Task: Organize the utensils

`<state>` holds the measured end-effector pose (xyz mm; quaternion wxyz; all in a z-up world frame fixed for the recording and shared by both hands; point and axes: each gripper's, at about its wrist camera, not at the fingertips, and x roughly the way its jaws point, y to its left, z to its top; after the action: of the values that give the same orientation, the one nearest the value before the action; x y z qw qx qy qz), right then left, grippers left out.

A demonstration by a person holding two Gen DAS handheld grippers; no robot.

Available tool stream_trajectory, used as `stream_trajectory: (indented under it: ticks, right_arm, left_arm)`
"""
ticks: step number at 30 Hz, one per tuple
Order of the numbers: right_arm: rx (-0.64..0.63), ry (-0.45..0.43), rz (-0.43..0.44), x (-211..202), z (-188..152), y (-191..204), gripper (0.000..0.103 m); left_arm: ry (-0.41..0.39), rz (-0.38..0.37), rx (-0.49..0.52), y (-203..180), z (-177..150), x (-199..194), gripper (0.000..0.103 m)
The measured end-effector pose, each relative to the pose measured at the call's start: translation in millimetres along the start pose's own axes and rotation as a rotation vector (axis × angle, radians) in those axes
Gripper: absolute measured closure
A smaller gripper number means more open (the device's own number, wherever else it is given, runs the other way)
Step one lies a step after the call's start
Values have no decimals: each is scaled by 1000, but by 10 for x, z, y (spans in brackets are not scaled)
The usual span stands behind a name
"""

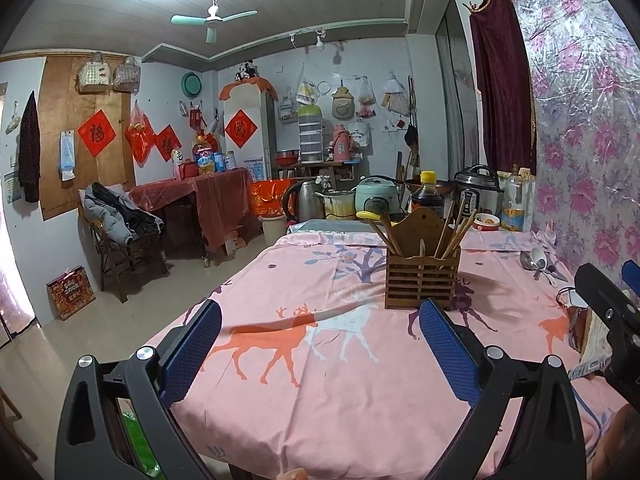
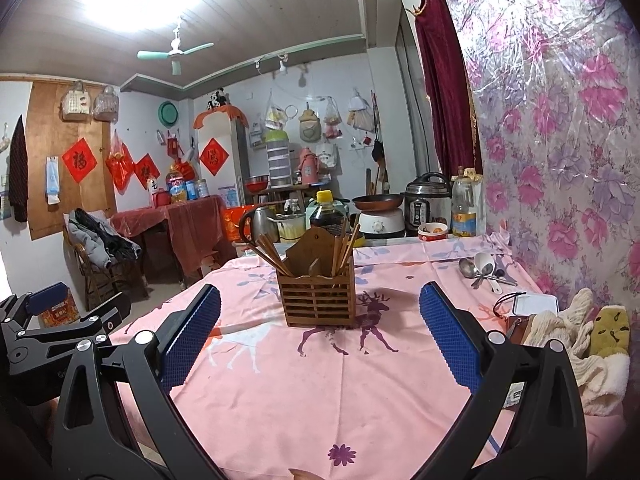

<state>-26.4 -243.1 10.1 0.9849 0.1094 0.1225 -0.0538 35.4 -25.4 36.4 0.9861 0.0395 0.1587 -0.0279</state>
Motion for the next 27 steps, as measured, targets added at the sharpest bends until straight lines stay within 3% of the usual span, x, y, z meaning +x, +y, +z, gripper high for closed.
stream_trajectory:
  ticks: [27]
  right_arm:
    - [-34, -1, -7, -28, -58, 39, 7]
  left_arm:
    - [11, -14, 7, 11, -53, 44, 6]
